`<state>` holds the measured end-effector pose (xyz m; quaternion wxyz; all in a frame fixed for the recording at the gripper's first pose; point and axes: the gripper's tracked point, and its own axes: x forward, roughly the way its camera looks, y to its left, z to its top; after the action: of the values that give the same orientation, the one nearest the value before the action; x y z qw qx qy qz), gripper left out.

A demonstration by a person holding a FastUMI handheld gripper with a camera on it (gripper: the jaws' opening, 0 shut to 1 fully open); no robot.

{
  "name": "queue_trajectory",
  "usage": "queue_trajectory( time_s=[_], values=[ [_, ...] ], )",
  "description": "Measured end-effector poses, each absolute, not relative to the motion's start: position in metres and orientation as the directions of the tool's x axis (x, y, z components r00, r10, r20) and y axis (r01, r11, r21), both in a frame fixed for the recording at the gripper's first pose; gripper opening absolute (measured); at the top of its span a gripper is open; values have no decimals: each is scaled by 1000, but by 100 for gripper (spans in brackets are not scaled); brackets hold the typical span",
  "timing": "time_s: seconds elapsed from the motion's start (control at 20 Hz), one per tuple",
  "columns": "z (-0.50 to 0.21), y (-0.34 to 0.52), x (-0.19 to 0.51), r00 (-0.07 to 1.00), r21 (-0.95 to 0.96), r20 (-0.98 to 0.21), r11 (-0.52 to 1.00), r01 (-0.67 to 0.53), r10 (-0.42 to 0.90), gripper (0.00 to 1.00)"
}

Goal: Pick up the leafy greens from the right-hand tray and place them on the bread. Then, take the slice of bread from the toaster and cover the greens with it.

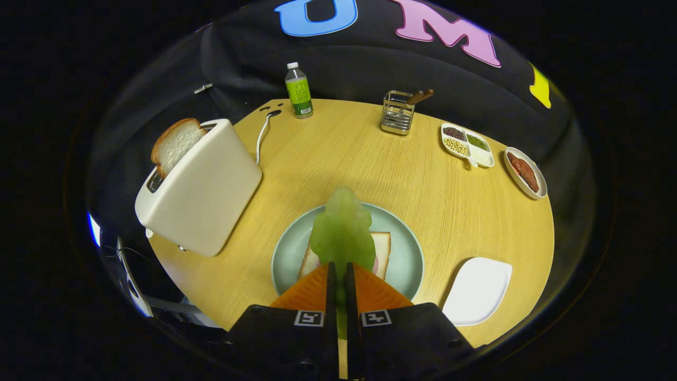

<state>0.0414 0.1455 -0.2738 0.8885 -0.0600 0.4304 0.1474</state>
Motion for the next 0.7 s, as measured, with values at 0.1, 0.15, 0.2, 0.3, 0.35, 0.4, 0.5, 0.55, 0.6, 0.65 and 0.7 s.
queue_trajectory(
  time_s=[0.1, 0.15, 0.2, 0.3, 0.35, 0.4, 0.5, 0.55, 0.6, 0.65, 0.7],
  values=[
    [-280, 145, 45, 588, 3, -785, 950, -311, 195, 14],
    [-282, 144, 47, 588, -8, -788, 953, -304, 181, 17],
    [-284, 142, 48, 591, -19, -790, 956, -292, 165, 18],
    [-284, 144, 50, 596, -18, -788, 962, -273, 155, 29],
    [-283, 144, 51, 603, -19, -783, 963, -269, 153, 40],
    [-279, 146, 52, 612, -20, -776, 963, -267, 153, 65],
    [-270, 150, 52, 634, -20, -756, 963, -270, 163, 94],
    [-263, 153, 52, 650, -21, -742, 962, -271, 167, 100],
    [-254, 155, 53, 669, -24, -723, 962, -273, 172, 98],
    [-243, 160, 53, 690, -28, -701, 959, -281, 182, 98],
    [-231, 167, 54, 709, -29, -677, 955, -294, 197, 98]
  ],
)
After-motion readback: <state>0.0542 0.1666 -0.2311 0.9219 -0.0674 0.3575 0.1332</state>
